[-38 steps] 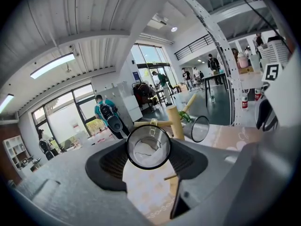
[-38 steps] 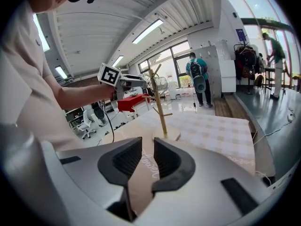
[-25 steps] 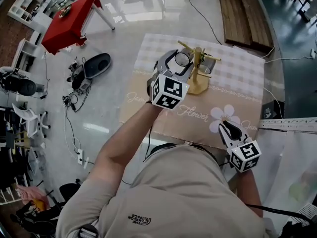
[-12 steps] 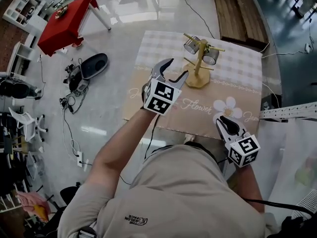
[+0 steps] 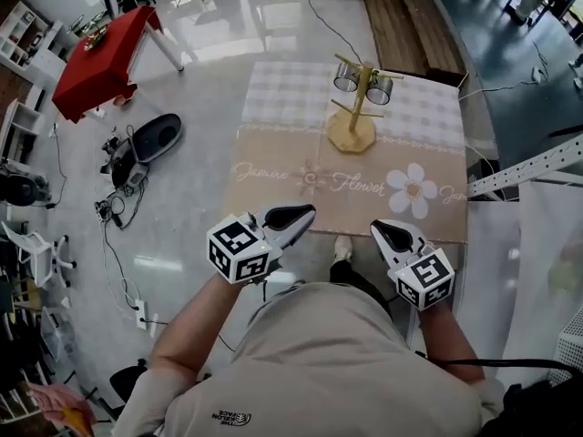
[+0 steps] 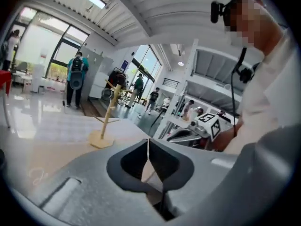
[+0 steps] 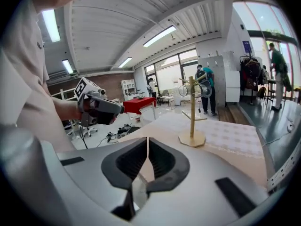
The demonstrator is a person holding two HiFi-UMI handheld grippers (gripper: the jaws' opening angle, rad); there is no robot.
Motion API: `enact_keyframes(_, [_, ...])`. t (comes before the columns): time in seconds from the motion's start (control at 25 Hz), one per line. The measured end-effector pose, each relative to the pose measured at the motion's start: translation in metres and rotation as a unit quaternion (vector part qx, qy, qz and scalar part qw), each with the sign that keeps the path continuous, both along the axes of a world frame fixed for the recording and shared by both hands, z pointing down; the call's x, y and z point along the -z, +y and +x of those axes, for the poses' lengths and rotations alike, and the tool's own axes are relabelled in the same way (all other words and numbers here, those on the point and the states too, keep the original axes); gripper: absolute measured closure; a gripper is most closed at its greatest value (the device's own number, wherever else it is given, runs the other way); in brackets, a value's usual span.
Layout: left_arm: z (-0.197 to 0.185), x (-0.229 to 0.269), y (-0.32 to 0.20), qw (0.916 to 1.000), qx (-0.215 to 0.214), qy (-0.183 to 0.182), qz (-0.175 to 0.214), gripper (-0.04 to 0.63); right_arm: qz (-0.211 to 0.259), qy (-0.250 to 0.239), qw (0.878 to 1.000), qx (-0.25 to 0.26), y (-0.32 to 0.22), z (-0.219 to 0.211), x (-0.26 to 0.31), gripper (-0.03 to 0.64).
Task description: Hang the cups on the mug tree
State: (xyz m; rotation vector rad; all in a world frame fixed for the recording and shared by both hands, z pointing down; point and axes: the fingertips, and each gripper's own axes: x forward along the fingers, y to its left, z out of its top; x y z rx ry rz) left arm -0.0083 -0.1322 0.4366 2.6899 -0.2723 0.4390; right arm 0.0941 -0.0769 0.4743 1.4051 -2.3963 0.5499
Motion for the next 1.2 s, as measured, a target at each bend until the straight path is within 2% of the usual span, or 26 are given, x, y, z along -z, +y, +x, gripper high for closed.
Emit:
enact_keyframes(0.2, [-0.041,0.001,0.064,0.9993,-0.032,-0.014,-0.016,0.588,0.007,0.003,1.0,-0.003,0.03,-0.041,0.012,0.602])
enact_keyframes(0.36, [-0.061,0.006,0.103,0.9983,-0.053,-0.023,-0.002,0.588,0.009,0.003,1.0,-0.006,0.056,-0.069,0.014,0.603])
enact_keyframes(0.56, [-0.074,0.003,0.15,0.9967,-0.081,-0.012,-0.003,0.588,0.012,0.008,1.0,-0.002,0.088,-0.103,0.016,0.603])
enact_keyframes(0.96, [-0.098,0.007,0.19,0.9953,-0.094,-0.013,0.021,0.588,0.012,0.017,1.0,0.001,0.128,-0.141,0.02,0.603])
enact_keyframes(1.2, [-0.11,0.001,0.2,0.9958,-0.089,-0.012,0.02,0.588,0.016,0.021,1.0,0.01,0.137,-0.154,0.02,0.603])
